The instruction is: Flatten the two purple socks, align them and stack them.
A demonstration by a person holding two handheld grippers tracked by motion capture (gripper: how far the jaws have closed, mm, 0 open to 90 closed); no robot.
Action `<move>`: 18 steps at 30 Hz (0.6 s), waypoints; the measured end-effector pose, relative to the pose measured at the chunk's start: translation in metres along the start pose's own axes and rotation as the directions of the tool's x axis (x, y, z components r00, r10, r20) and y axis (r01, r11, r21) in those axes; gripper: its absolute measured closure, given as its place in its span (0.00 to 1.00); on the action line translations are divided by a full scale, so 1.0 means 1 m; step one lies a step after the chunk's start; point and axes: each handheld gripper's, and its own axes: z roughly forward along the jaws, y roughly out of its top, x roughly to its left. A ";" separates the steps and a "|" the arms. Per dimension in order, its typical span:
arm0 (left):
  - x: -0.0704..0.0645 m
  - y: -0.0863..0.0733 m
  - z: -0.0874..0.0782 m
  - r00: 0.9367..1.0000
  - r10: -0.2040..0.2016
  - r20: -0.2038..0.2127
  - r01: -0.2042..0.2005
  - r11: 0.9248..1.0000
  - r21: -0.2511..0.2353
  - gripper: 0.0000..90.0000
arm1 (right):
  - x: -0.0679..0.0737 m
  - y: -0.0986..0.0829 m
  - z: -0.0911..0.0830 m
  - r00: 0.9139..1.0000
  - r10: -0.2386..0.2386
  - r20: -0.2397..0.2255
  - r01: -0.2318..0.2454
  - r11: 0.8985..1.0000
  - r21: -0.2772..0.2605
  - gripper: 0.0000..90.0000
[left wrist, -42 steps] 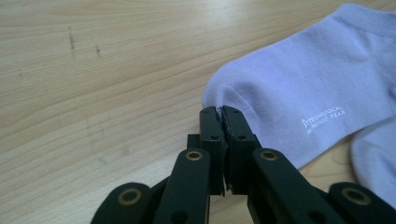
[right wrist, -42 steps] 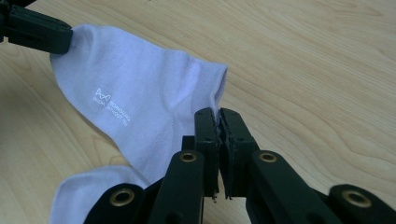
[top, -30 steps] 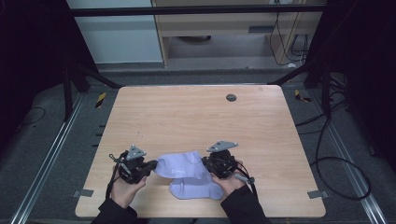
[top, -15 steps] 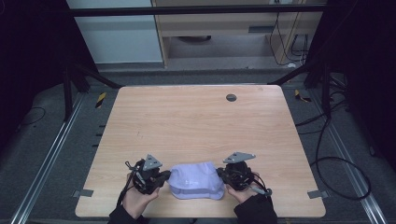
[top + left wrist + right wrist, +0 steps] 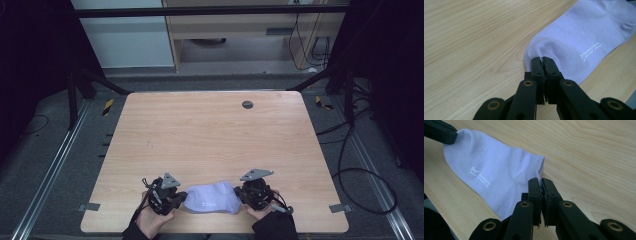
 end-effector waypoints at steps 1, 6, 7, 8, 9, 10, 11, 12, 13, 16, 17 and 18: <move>0.000 0.000 0.000 1.000 0.003 0.001 -0.003 1.000 0.005 0.97 | 0.000 -0.001 0.001 1.000 0.000 0.000 0.000 1.000 0.006 0.97; 0.000 -0.001 0.002 1.000 0.002 -0.007 -0.002 1.000 0.017 0.97 | -0.001 -0.003 0.007 1.000 0.002 0.000 -0.002 1.000 0.021 0.96; 0.000 -0.001 0.003 1.000 0.001 -0.007 -0.001 1.000 0.022 0.97 | -0.001 -0.003 0.008 1.000 0.002 0.002 -0.002 1.000 0.028 0.96; 0.001 -0.002 0.004 1.000 0.003 -0.008 -0.003 1.000 0.029 0.97 | -0.001 -0.004 0.009 1.000 0.002 -0.002 -0.002 1.000 0.030 0.96; 0.000 -0.002 0.005 1.000 -0.001 -0.011 0.001 1.000 0.029 0.97 | -0.001 -0.004 0.010 1.000 -0.002 0.002 0.002 0.999 0.033 0.96; 0.000 -0.003 0.006 1.000 -0.003 -0.012 0.003 1.000 0.031 0.97 | -0.001 -0.004 0.011 1.000 -0.001 -0.001 0.001 0.999 0.039 0.96; 0.000 -0.003 0.006 1.000 0.002 -0.014 -0.002 0.999 0.035 0.97 | 0.000 -0.005 0.012 1.000 0.003 -0.001 -0.003 0.999 0.042 0.96; 0.000 -0.003 0.007 1.000 0.005 -0.017 -0.005 0.999 0.036 0.97 | -0.001 -0.005 0.013 1.000 -0.001 0.005 0.000 0.999 0.047 0.96; 0.000 -0.003 0.007 1.000 0.007 -0.020 -0.006 0.999 0.034 0.96 | -0.001 -0.006 0.014 1.000 -0.001 0.004 0.001 0.999 0.050 0.96; -0.001 -0.004 0.008 1.000 0.009 -0.023 -0.008 0.999 0.038 0.95 | -0.002 -0.007 0.017 1.000 0.001 0.004 -0.001 0.999 0.054 0.93; 0.000 -0.004 0.009 0.999 0.014 -0.031 -0.013 0.999 0.037 0.93 | -0.003 -0.008 0.018 1.000 0.002 0.006 -0.002 0.998 0.057 0.91; 0.000 -0.004 0.009 0.999 0.013 -0.036 -0.012 0.999 0.036 0.91 | -0.003 -0.008 0.018 1.000 0.003 0.005 -0.003 0.998 0.057 0.90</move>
